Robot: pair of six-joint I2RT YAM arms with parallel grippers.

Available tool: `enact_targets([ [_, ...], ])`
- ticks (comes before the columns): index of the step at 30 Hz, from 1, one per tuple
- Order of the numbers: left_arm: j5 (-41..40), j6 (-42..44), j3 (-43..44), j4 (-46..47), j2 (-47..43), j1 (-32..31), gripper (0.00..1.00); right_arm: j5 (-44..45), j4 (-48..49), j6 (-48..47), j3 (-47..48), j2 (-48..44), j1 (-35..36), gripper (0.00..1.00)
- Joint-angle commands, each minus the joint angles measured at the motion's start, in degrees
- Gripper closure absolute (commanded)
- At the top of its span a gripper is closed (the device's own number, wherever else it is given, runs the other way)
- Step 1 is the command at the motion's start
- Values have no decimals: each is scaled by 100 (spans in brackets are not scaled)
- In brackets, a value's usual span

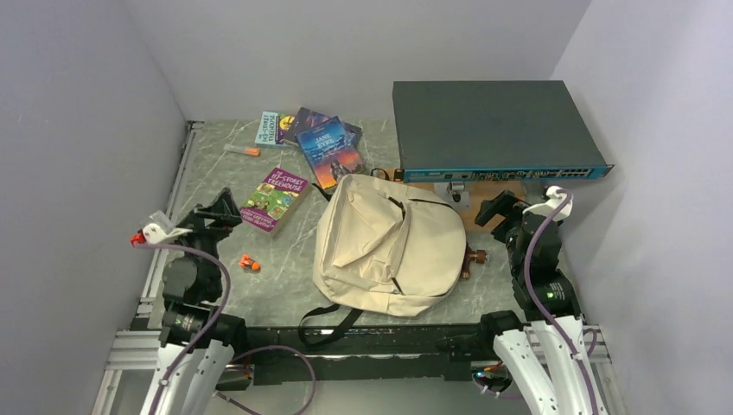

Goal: Pack the student bag
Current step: Adjust the student bag at the center of the board.

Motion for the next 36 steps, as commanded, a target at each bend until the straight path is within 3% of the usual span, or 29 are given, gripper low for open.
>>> enact_targets([
  [1,-1033,-1778,924,-3092,657,-14,1,-416,-528,139,105,-156,-16,0],
  [6,-384,-1436,1831,-4001,1473,-14,1,-1603,-611,2,259,0,-16,0],
  [11,1327,-169,1876,-3760,1883,-14,1,-2305,-506,139,74,57,-19,0],
  [15,3632,-56,1209,-2348,1908,-14,1,-3762,11,-121,-266,382,-12,1],
  [17,4743,-314,818,-1377,2085,-10,1,-4411,308,-31,-467,731,20,8],
  [20,5821,-835,519,-240,2794,-176,1,-4468,907,202,-793,989,524,13],
  [23,5361,-644,707,-206,3546,-1058,1,-3949,1472,463,-971,1201,1377,13],
  [28,2823,-244,1362,-1578,4636,-2479,2,-2710,2134,758,-1354,1609,2033,15],
  [33,2085,-577,1347,-1738,5391,-2782,10,-2022,3464,1330,-1914,1917,2256,31],
  [36,1978,-635,1347,-1653,5656,-2867,19,-1444,3916,1340,-2086,2169,2495,31],
])
